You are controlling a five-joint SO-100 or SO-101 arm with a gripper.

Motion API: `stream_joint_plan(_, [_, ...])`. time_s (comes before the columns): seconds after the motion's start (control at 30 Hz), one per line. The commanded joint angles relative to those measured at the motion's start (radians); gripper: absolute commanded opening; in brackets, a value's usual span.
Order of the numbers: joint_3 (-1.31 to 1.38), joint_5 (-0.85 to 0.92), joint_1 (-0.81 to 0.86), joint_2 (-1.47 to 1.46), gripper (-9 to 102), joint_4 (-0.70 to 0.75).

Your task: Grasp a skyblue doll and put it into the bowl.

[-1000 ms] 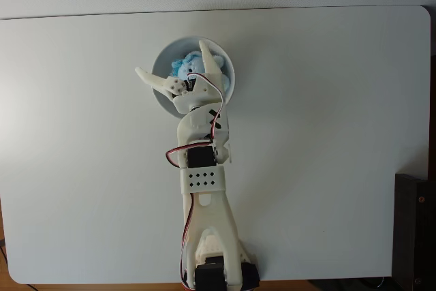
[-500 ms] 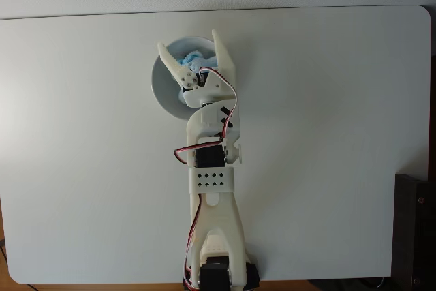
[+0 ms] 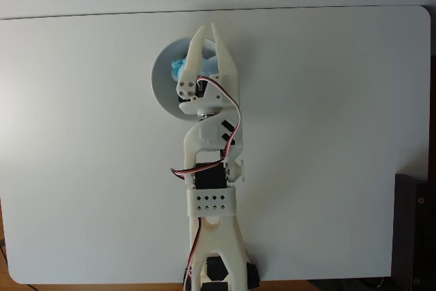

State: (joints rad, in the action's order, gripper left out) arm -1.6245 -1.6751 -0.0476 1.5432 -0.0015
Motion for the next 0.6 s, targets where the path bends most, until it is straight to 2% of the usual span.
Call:
stream_joint_plan(0.0, [0.011, -0.002, -0.009, 0.086, 0, -0.008])
stream_joint_plan(0.33, [-0.005, 0.003, -0.015, 0.353, 0, -0.006])
stream_joint_plan(0.57, [-0.287, 0.003, -0.015, 0.709, 0, -0.006])
